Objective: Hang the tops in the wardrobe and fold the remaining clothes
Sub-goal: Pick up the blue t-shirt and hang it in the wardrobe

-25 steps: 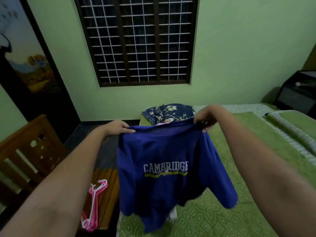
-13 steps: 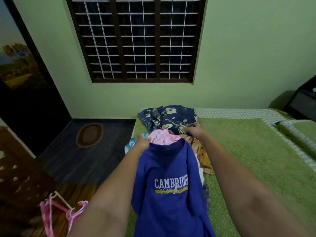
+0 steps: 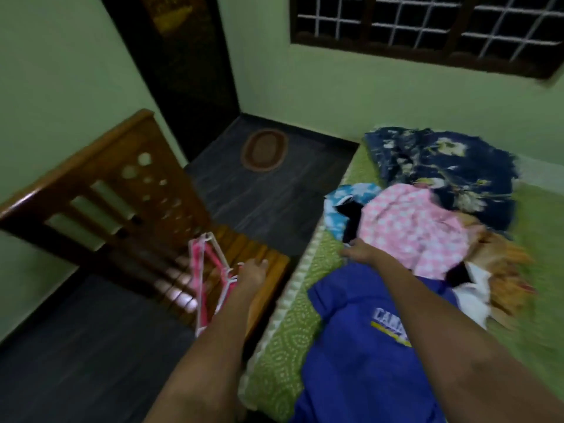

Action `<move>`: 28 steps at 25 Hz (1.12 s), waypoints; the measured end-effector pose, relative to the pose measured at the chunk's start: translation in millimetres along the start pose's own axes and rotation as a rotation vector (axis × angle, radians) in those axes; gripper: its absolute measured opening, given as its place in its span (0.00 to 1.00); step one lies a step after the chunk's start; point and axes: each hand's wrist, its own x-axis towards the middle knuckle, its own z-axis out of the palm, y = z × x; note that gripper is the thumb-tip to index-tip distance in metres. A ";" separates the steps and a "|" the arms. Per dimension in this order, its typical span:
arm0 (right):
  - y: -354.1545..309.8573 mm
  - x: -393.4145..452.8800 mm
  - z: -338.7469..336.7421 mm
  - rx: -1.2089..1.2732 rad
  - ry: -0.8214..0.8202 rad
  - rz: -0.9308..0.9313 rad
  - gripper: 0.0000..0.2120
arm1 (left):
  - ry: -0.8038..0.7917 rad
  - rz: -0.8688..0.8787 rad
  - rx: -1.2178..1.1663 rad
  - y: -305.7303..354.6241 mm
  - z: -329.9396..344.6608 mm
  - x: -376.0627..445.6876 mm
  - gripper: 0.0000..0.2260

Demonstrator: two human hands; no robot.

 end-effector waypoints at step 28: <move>-40.8 203.7 322.0 0.475 0.167 0.160 0.12 | 0.127 -0.151 0.092 -188.1 -51.5 264.5 0.18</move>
